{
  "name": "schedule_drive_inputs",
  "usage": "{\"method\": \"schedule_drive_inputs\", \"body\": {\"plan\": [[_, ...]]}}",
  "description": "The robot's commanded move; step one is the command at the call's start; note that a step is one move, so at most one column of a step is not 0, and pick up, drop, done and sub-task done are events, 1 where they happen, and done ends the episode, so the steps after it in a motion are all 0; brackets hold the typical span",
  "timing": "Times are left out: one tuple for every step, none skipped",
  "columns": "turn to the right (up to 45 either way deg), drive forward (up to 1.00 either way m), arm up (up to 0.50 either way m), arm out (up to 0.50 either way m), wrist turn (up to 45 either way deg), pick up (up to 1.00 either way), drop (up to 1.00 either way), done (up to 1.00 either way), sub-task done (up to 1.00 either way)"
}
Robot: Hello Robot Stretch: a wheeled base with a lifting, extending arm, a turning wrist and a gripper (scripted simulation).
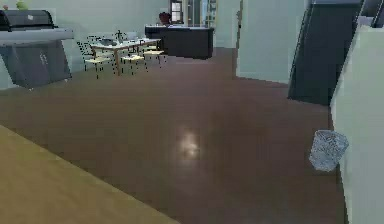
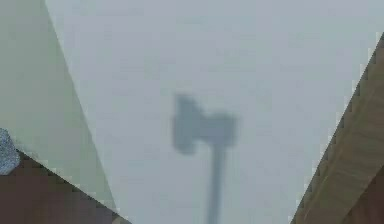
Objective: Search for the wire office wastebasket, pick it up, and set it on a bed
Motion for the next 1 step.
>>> {"method": "schedule_drive_inputs", "body": {"plan": [[-45.0, 0.0, 0.0, 0.0, 0.0, 0.0, 0.0, 0.0, 0.0]]}}
